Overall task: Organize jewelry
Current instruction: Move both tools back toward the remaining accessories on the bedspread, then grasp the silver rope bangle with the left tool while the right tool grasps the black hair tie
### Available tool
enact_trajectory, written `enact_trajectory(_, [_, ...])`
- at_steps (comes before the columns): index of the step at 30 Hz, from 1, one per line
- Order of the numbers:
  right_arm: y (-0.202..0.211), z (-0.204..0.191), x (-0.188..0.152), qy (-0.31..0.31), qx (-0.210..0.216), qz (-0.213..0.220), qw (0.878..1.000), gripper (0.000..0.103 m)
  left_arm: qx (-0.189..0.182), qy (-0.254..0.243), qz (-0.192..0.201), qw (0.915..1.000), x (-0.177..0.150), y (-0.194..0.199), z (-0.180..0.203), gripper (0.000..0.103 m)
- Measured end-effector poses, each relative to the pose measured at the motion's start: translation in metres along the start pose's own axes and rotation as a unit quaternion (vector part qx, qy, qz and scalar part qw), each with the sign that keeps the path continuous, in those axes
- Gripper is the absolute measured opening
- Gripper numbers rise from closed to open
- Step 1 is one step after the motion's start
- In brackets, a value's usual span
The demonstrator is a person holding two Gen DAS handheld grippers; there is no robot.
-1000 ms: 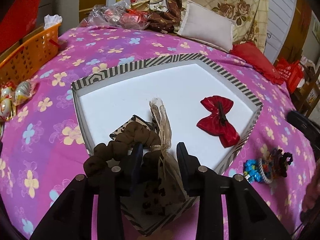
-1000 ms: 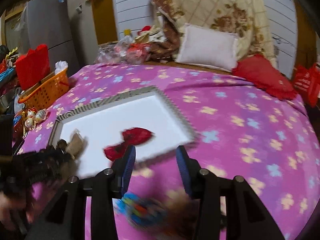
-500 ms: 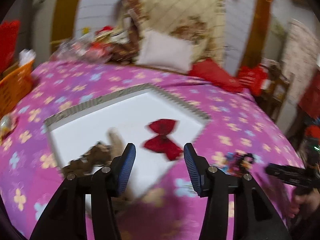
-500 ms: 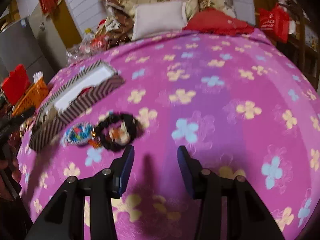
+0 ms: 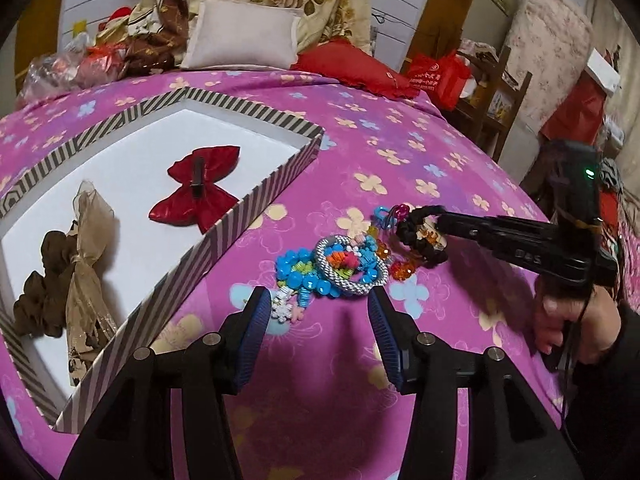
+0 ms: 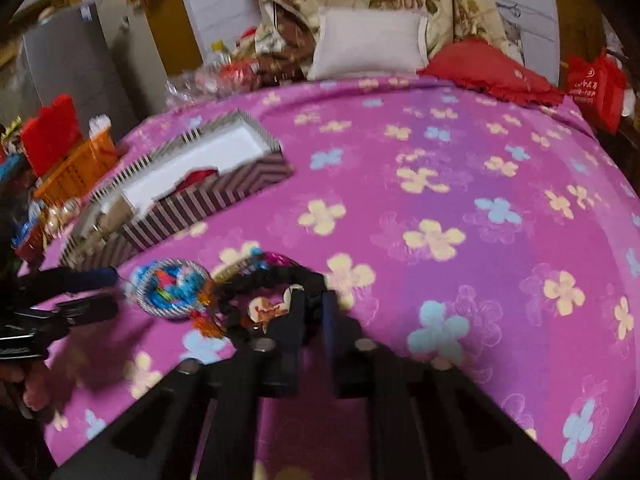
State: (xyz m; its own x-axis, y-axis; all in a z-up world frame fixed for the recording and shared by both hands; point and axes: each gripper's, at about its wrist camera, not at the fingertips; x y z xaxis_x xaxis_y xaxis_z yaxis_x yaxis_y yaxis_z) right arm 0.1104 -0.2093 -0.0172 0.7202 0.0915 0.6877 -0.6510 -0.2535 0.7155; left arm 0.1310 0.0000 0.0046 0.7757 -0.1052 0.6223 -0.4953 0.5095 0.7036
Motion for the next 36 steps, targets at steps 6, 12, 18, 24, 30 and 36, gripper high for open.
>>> enact_trajectory(6, [0.055, -0.011, 0.000, -0.007, 0.022, 0.065, 0.998, 0.007, -0.016, 0.001, -0.001, 0.9999, -0.002, 0.000, 0.003, 0.049])
enact_trajectory(12, [0.080, 0.005, -0.002, -0.067, 0.027, 0.088, 0.993, 0.007, -0.026, -0.035, -0.009, 0.9990, -0.003, -0.012, 0.026, 0.049])
enact_trajectory(18, [0.061, 0.032, -0.021, -0.121, -0.021, 0.032, 0.992, 0.007, -0.011, -0.040, -0.034, 0.9986, -0.002, -0.036, 0.030, 0.048])
enact_trajectory(24, [0.049, 0.035, -0.024, -0.125, -0.022, 0.012, 0.992, 0.007, -0.041, 0.008, -0.035, 0.9985, 0.004, -0.030, 0.020, 0.043])
enact_trajectory(30, [0.046, 0.029, -0.022, -0.119, -0.020, 0.008, 0.993, 0.007, -0.087, 0.093, -0.040, 0.9910, 0.009, -0.031, 0.001, 0.043])
enact_trajectory(36, [0.041, 0.022, -0.022, -0.111, -0.015, 0.002, 0.994, 0.007, -0.087, 0.139, -0.033, 0.9859, 0.011, -0.040, -0.008, 0.037])
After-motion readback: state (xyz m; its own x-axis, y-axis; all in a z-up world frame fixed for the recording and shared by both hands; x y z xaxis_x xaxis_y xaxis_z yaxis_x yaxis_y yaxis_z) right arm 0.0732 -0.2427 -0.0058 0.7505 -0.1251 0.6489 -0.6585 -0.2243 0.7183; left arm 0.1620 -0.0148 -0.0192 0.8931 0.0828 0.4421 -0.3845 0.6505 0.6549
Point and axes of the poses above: each gripper's, at about its wrist camera, not at the fingertips, and y roughly against the way its jaws point, z to its right, x to its top, and after that the axes turned 7 degrees about y, right-handed
